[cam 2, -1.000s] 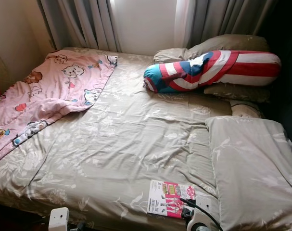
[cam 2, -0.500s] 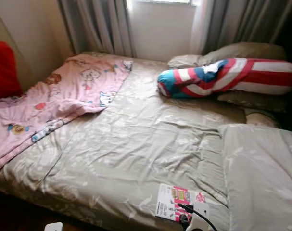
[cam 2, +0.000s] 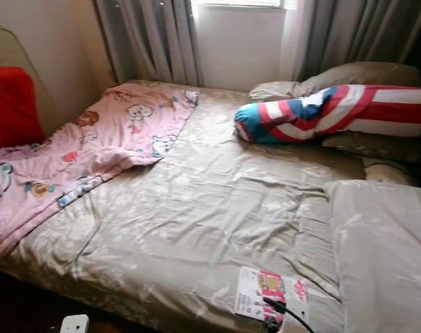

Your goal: Clean up the room

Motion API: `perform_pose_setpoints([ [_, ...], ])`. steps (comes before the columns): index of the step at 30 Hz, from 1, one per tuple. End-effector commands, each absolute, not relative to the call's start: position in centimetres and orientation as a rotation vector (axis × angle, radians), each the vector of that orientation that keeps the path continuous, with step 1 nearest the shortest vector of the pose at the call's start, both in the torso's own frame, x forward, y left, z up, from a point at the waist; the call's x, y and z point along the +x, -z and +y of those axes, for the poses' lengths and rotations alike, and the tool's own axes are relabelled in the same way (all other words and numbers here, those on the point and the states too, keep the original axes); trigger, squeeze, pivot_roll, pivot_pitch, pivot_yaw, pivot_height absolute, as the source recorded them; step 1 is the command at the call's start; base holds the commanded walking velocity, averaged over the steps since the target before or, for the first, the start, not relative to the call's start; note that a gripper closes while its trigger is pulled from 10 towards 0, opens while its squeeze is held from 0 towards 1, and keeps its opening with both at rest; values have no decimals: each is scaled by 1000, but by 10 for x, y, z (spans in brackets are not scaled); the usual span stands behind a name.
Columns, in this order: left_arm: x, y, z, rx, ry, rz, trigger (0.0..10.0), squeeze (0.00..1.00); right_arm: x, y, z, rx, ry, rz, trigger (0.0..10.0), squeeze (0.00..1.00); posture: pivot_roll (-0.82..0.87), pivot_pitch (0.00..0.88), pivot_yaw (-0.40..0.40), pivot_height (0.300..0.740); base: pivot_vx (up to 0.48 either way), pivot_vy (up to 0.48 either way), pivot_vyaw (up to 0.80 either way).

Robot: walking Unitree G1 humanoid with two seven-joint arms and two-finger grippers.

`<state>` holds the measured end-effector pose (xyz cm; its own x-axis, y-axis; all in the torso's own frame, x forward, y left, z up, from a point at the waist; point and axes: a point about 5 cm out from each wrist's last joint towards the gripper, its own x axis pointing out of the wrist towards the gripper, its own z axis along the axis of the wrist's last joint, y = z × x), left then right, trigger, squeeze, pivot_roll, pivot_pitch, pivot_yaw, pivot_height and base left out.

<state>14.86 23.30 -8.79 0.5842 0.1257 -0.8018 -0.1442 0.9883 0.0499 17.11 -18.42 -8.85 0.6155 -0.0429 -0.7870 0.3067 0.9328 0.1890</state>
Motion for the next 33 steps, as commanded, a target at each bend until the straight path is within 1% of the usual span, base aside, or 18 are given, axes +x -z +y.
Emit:
perform_pose_setpoints([
  [1, 145, 88, 238, -5, -161, 945, 10000, 0, 172, 89, -176, 339, 199, 895, 10000, 0, 4, 48, 41, 740, 0, 480, 0],
  [29, 146, 88, 236, -3, -167, 950, 10000, 0, 172, 89, -177, 341, 191, 890, 10000, 0, 14, 83, 25, 740, 0, 480, 0],
  [33, 146, 88, 236, -3, -169, 951, 10000, 0, 179, 86, -176, 339, 185, 883, 10000, 0, 15, 89, 25, 740, 0, 480, 0],
])
